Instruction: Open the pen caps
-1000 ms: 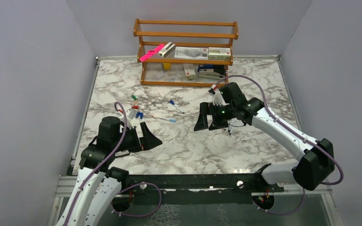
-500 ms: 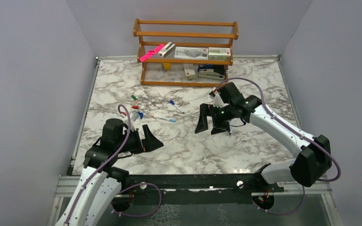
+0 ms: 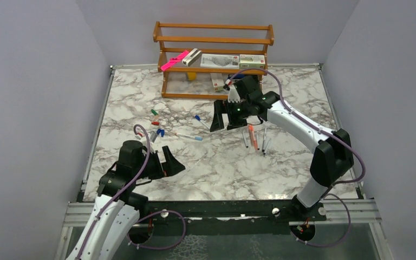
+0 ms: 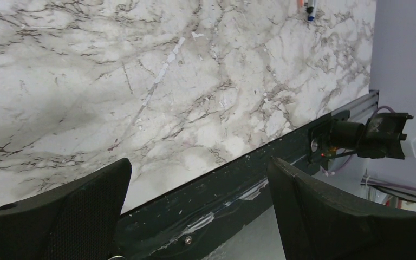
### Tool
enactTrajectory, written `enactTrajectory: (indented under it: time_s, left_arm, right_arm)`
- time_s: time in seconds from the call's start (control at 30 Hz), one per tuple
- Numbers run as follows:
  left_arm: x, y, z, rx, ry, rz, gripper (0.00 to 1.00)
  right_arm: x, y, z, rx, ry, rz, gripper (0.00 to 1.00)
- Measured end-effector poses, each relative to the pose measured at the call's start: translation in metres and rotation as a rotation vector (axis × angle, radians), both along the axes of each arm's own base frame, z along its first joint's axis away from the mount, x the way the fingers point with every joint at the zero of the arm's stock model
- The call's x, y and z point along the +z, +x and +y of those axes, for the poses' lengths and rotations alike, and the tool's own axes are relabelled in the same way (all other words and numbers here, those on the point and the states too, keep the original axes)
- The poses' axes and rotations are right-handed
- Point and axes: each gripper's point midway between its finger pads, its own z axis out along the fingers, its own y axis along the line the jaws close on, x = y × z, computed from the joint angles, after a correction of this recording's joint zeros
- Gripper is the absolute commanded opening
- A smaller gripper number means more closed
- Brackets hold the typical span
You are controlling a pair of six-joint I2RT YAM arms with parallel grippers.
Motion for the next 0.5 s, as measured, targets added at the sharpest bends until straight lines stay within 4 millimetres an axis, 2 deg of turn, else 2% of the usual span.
enactTrajectory:
  time_s: [0.1,0.27,0.37,0.5]
  left_arm:
    - [-0.003,0.003,0.004,0.036,0.020,0.022,0.99]
    - [0.002,0.017,0.010,0.114,0.046,0.039,0.99]
    - [0.015,0.032,0.012,0.145,0.073,0.037,0.99]
    - [0.045,0.061,0.010,0.171,0.090,0.006,0.99]
  right_arm:
    - [-0.014,0.019,0.006,0.008,-0.016,-0.046,0.85]
    - [-0.045,0.037,0.012,0.020,-0.049,-0.085,0.75]
    - [-0.063,0.048,0.016,0.043,-0.076,-0.106,0.72]
    - [-0.079,0.063,0.027,0.086,-0.101,-0.156,0.69]
